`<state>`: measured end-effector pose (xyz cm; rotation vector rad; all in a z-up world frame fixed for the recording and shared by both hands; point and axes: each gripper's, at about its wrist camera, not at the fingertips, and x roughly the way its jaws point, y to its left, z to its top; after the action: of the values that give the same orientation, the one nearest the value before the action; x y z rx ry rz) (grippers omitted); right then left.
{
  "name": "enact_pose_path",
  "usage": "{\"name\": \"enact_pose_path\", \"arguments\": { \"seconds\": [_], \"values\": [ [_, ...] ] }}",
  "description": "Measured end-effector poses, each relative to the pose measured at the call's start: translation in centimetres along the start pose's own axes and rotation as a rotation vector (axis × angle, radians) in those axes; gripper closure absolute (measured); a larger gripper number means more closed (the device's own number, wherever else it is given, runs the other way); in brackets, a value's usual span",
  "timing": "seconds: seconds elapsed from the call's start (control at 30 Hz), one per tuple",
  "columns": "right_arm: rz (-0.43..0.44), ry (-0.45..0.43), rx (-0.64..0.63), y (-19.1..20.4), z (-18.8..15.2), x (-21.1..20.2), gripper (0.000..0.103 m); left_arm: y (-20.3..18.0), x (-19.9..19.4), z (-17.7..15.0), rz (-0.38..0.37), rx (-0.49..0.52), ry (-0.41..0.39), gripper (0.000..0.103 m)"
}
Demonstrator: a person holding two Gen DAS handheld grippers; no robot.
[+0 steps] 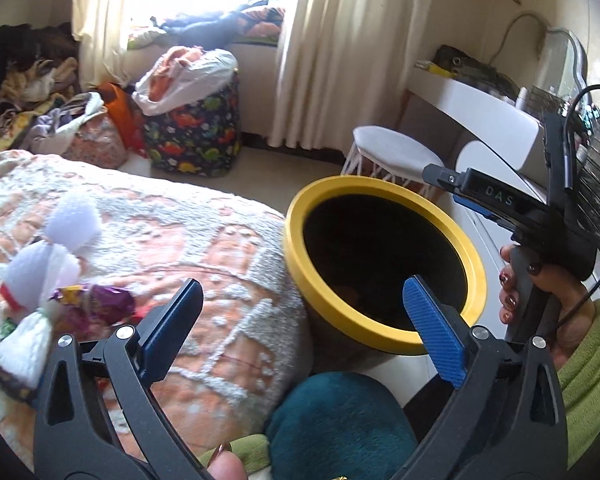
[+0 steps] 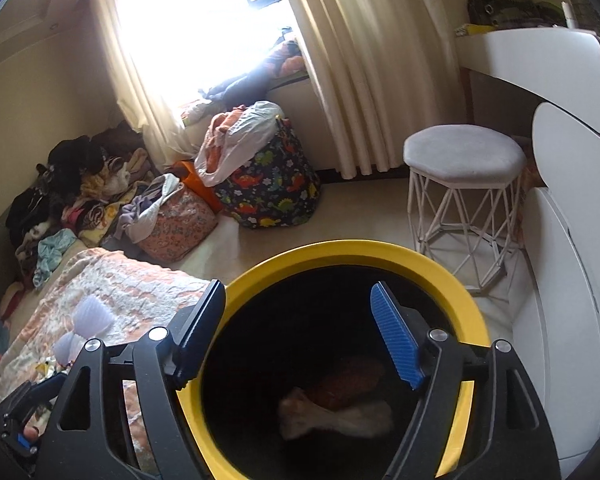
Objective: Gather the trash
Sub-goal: 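Open both tools to drop the red and white bags into the bin, then move both open tools back toward the trash on the bed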
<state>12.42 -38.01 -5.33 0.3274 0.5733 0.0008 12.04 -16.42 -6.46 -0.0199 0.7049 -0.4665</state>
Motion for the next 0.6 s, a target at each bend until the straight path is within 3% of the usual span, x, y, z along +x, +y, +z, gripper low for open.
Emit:
{"name": "enact_pose_path", "arguments": {
  "seconds": [0.6],
  "values": [
    [0.144,-0.021,-0.073,6.4,0.2,-1.8,0.019,5.4,-5.4,0.4,0.149,-0.101,-0.120,0.011]
  ]
}}
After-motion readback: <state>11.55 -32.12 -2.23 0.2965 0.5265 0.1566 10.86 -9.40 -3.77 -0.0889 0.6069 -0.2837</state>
